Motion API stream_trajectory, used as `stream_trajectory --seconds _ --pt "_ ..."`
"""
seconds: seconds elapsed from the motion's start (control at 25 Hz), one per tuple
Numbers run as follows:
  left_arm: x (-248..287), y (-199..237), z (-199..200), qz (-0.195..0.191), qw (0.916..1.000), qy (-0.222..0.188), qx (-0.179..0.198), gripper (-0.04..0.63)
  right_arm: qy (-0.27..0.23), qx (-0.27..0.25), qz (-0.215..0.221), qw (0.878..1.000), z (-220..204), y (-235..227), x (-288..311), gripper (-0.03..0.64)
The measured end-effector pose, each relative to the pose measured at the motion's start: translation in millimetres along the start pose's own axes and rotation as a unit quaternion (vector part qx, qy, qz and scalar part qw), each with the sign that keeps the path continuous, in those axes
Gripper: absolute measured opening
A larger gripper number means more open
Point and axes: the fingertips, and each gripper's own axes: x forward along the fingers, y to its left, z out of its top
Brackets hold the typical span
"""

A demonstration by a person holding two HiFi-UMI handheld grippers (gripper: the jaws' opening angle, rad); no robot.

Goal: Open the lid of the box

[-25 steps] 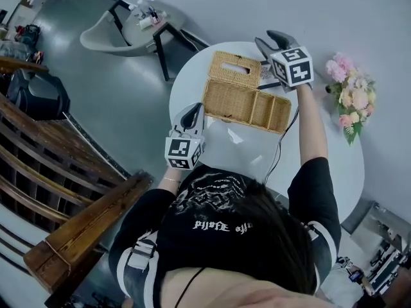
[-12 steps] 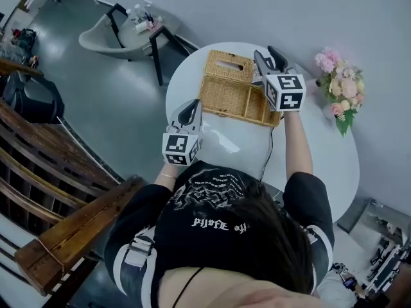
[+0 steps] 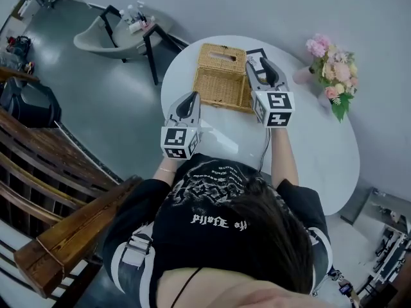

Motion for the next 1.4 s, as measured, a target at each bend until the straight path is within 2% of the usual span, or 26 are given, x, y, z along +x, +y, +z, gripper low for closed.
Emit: stream_trajectory --seconds 0.44,0.6,1.04,1.2,1.4 --pt "-4.6 -15.3 -1.1 -0.004 0.9999 -0.011 0.006 0.028 0.004 0.043 -0.023 0.999 -49.5 21.4 -37.0 0.184" --pt "-5.5 -18.0 -3.1 -0.007 0.9999 -0.010 0.007 0.028 0.012 0.052 -0.004 0.999 -63.4 37.0 -42.6 0.181" --pt "-11.7 -22.9 -17.2 -0.006 1.0000 -0.008 -0.002 0.028 0.031 0.058 0.010 0.998 -94.2 69.4 -55.4 0.173" --pt "-14.5 -27.0 -25.7 -0.006 1.0000 0.000 -0.003 0.028 0.049 0.055 -0.007 0.997 -109.6 72.1 -62.4 0.156" --pt "-16.2 -31.4 -30.2 -0.007 0.9999 0.001 -0.008 0.028 0.054 0.054 -0.003 0.997 -116.3 76.8 -65.9 0.141"
